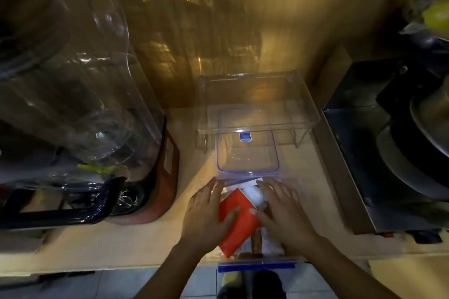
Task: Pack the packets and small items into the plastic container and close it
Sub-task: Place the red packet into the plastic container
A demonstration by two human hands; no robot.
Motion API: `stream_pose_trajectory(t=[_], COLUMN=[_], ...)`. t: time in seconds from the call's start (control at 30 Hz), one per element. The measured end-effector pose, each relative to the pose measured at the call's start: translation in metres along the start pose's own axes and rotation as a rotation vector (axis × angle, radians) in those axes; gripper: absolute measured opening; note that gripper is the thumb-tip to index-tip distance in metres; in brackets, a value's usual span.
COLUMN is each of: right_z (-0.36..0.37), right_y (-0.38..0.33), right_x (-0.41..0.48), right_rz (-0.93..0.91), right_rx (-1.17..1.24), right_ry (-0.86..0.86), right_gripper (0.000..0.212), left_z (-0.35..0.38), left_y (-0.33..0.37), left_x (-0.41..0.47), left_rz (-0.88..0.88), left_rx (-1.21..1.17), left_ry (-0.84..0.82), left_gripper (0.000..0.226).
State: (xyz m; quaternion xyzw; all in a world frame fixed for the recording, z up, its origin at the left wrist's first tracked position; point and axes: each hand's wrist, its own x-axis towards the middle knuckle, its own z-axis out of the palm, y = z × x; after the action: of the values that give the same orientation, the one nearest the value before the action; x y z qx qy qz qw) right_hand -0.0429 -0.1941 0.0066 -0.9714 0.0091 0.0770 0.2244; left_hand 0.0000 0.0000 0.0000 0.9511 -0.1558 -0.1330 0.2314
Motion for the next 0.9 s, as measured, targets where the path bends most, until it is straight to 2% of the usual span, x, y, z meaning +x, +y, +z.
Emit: stream_pose_trajectory(t=[0.17,0.37,0.53,0.6,0.73,0.9], right_z=[0.018,0.020,0.021,0.021,0.016,0.014], right_y=[0.000,-0.002,-0.010,-0.012,-0.016,-0.020], right_x=[-0.004,-0.001,-0.002,0.001,0.007,0.006], right_rz=[0.102,0.212,0.385,0.430,0.536,0.563], right_rx=[0.083,0.154,0.518,0.569,0.875,0.993], right_ry=[-0.143,-0.103,-0.247,-0.268,-0.337,-0.343], right_gripper=[0.061,0.043,0.027,0.027,0.034,0.037], left_z=[0.005,0.009,0.007,0.008,0.009,0.009], left_y=[-0.001,0.004,0.011,0.013,0.014,0.016], left_x=[0.002,0.004,0.009,0.009,0.010,0.013], left_rz=[-0.003,0.001,-0.116,-0.148,-0.237,-0.314], left_rx=[0.044,0.175,-0.059,-0.087,-0.132,-0.156], left_ry=[0.028,-0.194,-0.288,-0.293,-0.281,-0.274], left_gripper=[0.062,0.068,0.066,0.064,0.055,0.055])
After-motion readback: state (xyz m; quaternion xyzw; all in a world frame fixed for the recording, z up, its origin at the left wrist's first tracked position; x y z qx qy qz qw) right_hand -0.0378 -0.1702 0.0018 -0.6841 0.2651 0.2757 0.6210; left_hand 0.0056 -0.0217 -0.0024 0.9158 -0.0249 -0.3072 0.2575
